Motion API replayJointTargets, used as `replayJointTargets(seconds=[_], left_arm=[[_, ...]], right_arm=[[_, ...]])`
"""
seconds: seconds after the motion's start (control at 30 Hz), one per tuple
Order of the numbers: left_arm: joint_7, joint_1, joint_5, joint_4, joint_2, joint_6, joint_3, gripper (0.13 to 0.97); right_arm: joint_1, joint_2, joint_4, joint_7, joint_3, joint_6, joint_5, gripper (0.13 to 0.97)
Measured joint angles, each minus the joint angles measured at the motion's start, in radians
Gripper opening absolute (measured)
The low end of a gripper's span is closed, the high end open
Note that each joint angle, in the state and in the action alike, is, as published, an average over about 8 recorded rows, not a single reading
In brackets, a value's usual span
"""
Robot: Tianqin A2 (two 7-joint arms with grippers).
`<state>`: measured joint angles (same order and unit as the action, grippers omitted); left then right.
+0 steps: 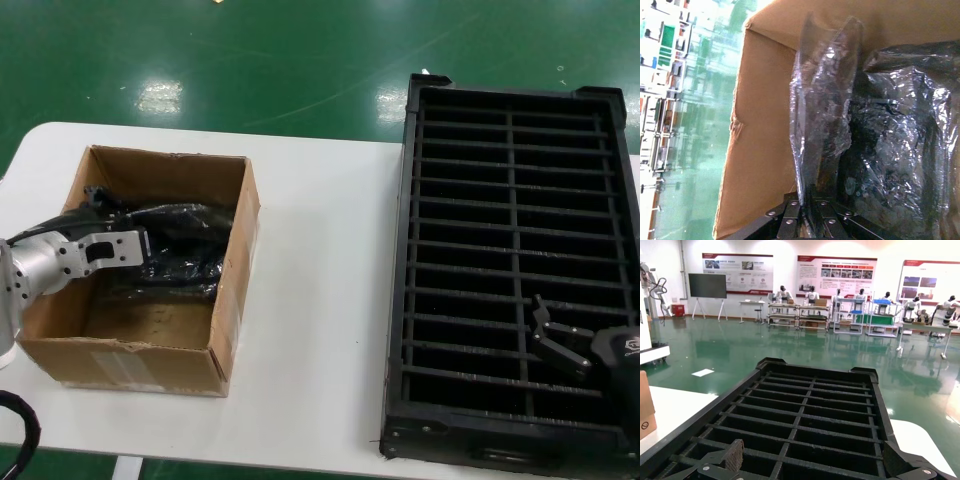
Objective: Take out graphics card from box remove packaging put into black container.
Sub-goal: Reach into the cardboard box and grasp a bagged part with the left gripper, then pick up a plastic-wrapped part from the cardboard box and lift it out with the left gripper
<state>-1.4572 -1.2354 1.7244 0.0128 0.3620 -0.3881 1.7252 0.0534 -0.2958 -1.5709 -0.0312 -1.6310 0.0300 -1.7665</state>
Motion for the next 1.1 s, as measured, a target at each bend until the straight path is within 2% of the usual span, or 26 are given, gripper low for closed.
replayJointTargets(seconds=[0.13, 0.3, 0.47, 0.6, 0.7, 0.8, 0.93, 1.1], left_arm=[[-0.007, -0.001, 0.015, 0.001, 0.005, 0.001, -0.017, 0.18], [-0.016, -0.006, 0.042, 0.005, 0.016, -0.014, -0.048, 0.16], [-0.027, -0.005, 0.072, 0.025, 0.034, -0.064, -0.08, 0.14], [-0.025, 0.021, 0.096, 0.086, 0.051, -0.111, -0.107, 0.14], [0.002, 0.067, 0.107, 0.171, 0.065, -0.134, -0.121, 0.14], [0.051, 0.13, 0.111, 0.285, 0.08, -0.141, -0.129, 0.14], [0.135, 0.229, 0.116, 0.467, 0.102, -0.135, -0.142, 0.14], [0.237, 0.357, 0.129, 0.718, 0.13, -0.117, -0.178, 0.14]], right_arm=[[0.0, 0.0, 0.0, 0.0, 0.0, 0.0, 0.0, 0.966], [0.0, 0.0, 0.0, 0.0, 0.0, 0.0, 0.0, 0.966], [0.0, 0.0, 0.0, 0.0, 0.0, 0.0, 0.0, 0.966], [0.0, 0.0, 0.0, 0.0, 0.0, 0.0, 0.0, 0.966], [0.0, 0.0, 0.0, 0.0, 0.0, 0.0, 0.0, 0.966], [0.0, 0.0, 0.0, 0.0, 0.0, 0.0, 0.0, 0.966], [0.0, 0.0, 0.0, 0.0, 0.0, 0.0, 0.0, 0.966], [0.0, 0.0, 0.0, 0.0, 0.0, 0.0, 0.0, 0.966]])
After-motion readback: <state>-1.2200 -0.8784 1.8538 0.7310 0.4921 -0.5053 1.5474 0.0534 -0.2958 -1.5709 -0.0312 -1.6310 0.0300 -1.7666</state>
